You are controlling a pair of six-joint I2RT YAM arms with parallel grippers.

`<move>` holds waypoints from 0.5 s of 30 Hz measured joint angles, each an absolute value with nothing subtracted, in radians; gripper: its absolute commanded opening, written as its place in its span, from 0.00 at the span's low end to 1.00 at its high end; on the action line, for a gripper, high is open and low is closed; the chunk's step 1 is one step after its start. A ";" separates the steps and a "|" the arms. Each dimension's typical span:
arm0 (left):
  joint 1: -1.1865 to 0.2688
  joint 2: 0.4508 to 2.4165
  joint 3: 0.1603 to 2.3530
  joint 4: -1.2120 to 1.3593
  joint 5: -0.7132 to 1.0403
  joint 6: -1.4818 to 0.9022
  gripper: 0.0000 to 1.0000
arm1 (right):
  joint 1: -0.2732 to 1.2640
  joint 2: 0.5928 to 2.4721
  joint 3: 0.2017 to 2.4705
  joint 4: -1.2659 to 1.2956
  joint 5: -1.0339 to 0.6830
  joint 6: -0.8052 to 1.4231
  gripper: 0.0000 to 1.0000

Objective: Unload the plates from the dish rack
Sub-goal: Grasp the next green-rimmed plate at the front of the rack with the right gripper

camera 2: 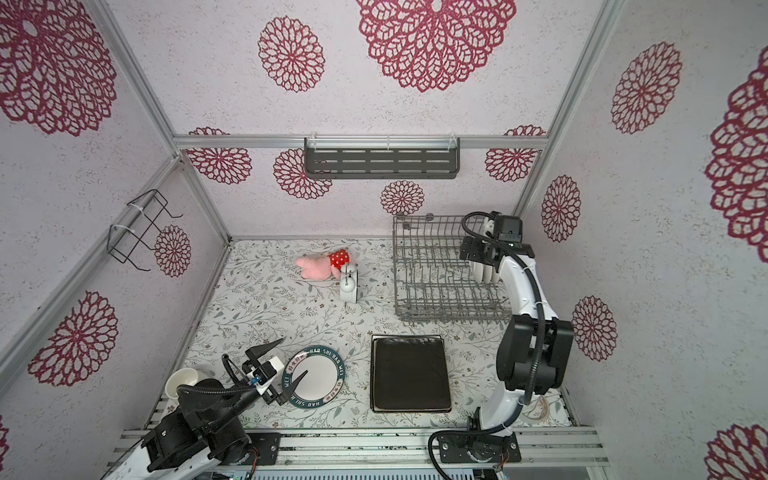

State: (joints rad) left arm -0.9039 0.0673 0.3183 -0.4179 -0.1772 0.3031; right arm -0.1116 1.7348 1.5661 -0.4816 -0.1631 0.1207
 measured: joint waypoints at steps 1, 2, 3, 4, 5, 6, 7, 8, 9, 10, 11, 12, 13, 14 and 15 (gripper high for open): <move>-0.904 0.068 0.318 -0.418 -0.177 0.303 0.97 | -0.113 1.741 1.571 -0.483 -0.164 0.119 0.86; -0.904 0.068 0.318 -0.418 -0.177 0.303 0.97 | -0.114 1.749 1.578 -0.483 -0.164 0.114 0.84; -0.904 0.069 0.318 -0.418 -0.177 0.303 0.97 | -0.115 1.759 1.589 -0.483 -0.164 0.112 0.83; -0.904 0.069 0.318 -0.418 -0.177 0.303 0.97 | -0.117 1.771 1.600 -0.483 -0.163 0.111 0.83; -0.903 0.069 0.318 -0.418 -0.177 0.303 0.97 | -0.117 1.781 1.607 -0.482 -0.163 0.106 0.82; -0.902 0.070 0.318 -0.418 -0.177 0.303 0.97 | -0.118 1.792 1.615 -0.482 -0.163 0.105 0.81; -0.902 0.072 0.318 -0.418 -0.177 0.303 0.97 | -0.119 1.802 1.620 -0.483 -0.162 0.104 0.80; -0.902 0.074 0.318 -0.418 -0.177 0.303 0.97 | -0.120 1.810 1.623 -0.483 -0.162 0.101 0.79; -0.902 0.076 0.318 -0.418 -0.177 0.303 0.97 | -0.121 1.821 1.627 -0.484 -0.162 0.097 0.77; -0.901 0.080 0.318 -0.418 -0.177 0.303 0.97 | -0.122 1.830 1.632 -0.485 -0.161 0.095 0.75; -0.900 0.082 0.318 -0.418 -0.177 0.303 0.97 | -0.124 1.839 1.639 -0.488 -0.161 0.093 0.74; -0.900 0.086 0.318 -0.418 -0.177 0.303 0.97 | -0.125 1.850 1.648 -0.489 -0.160 0.090 0.72; -0.900 0.088 0.318 -0.419 -0.177 0.303 0.97 | -0.126 1.860 1.657 -0.491 -0.160 0.086 0.71; -0.900 0.090 0.318 -0.419 -0.177 0.303 0.98 | -0.128 1.868 1.663 -0.491 -0.160 0.084 0.70; -0.900 0.092 0.318 -0.418 -0.177 0.303 0.97 | -0.130 1.876 1.669 -0.492 -0.160 0.079 0.69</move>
